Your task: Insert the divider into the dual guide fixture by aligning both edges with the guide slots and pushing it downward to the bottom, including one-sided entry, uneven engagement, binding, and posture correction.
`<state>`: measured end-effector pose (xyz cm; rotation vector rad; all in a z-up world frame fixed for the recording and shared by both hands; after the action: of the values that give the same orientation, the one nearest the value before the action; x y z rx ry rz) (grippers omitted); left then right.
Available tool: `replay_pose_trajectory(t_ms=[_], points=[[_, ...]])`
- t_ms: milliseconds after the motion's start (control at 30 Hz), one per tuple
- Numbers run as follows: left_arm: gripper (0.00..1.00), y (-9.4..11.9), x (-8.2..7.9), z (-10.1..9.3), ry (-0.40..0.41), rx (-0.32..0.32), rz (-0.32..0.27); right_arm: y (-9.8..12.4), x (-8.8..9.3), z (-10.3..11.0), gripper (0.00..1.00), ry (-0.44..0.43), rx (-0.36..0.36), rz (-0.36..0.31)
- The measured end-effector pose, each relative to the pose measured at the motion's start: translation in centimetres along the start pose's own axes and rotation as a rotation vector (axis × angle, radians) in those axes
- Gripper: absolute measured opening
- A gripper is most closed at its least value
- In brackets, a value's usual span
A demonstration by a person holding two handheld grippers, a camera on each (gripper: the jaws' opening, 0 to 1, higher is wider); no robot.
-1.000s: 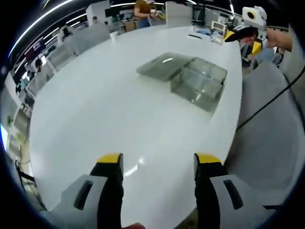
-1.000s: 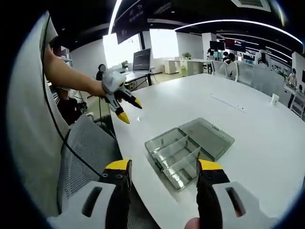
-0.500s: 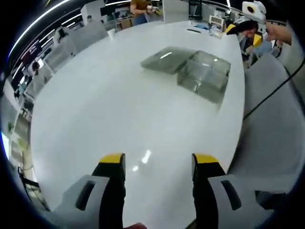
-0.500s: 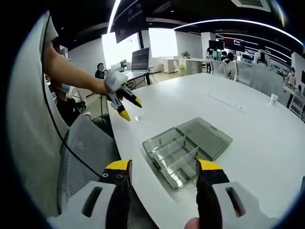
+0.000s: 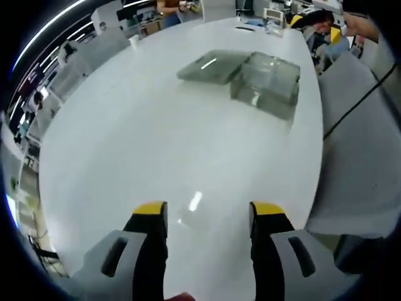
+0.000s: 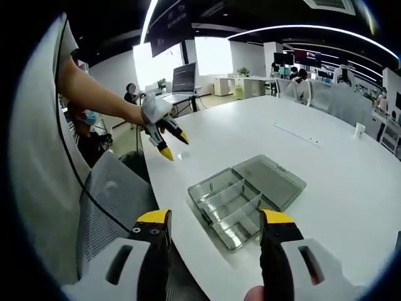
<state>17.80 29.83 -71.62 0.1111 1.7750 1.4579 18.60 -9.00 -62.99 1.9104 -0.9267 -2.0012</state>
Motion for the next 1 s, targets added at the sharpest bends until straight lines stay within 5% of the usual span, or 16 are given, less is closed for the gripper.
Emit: replay_pose_trajectory(t_ms=[1000], points=[[0.42,-1.3,0.5,1.7,-0.109,0.037,0.080,-0.3,-0.1,0.3,0.60,-0.002,-0.017,0.022]])
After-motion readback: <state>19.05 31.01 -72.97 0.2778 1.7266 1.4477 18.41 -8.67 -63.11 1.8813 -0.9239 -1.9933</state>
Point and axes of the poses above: the point that each gripper's makers call its tool centre point, and the gripper's own axes: y roughly backward along the fingers, z roughly to its left, x roughly out of its underside, the point moved 8 cm from there along y, roughly backward along the fingers, and after that the axes turned 10 degrees about y, right-handed, at the moved point
